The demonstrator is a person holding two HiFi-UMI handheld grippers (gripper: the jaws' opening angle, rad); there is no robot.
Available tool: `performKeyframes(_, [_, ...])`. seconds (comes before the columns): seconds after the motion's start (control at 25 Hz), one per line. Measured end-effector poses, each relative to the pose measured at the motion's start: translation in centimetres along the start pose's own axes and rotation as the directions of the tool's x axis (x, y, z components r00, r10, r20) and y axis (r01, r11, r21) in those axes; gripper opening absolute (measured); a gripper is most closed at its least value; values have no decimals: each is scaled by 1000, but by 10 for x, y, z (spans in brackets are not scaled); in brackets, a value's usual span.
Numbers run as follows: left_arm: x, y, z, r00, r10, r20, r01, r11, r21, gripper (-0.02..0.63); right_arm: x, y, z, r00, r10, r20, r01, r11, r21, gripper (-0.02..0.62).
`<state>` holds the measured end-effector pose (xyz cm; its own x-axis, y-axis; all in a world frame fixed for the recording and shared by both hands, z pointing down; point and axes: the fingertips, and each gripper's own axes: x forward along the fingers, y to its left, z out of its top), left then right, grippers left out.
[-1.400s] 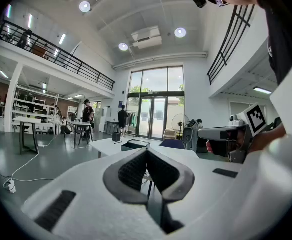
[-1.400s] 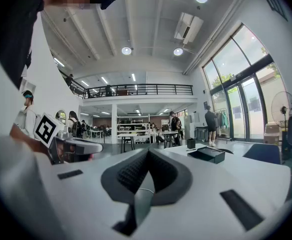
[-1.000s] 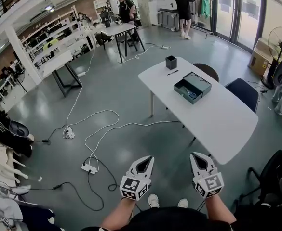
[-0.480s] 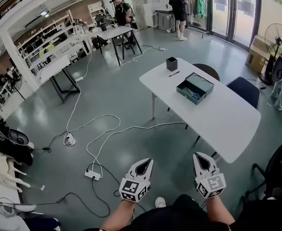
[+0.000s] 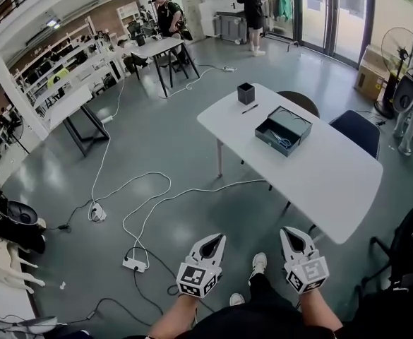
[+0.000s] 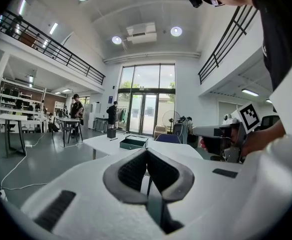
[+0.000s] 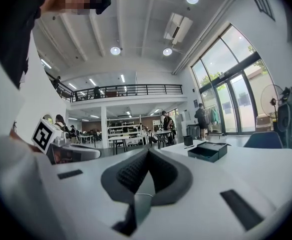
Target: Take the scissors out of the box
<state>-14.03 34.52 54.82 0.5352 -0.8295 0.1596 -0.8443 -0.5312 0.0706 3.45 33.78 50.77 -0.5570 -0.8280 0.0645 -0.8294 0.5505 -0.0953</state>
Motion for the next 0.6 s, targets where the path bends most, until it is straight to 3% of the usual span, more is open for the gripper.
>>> performKeyframes(0.24, [66, 30, 9, 999, -25, -26, 27, 997, 79, 9, 57, -41, 6, 1000, -4, 3, 4, 1000, -3, 3])
performKeyframes(0.6, [168, 62, 41, 997, -73, -29, 75, 994, 84, 9, 137, -117, 29, 1000, 1, 10, -1, 1000, -6, 3])
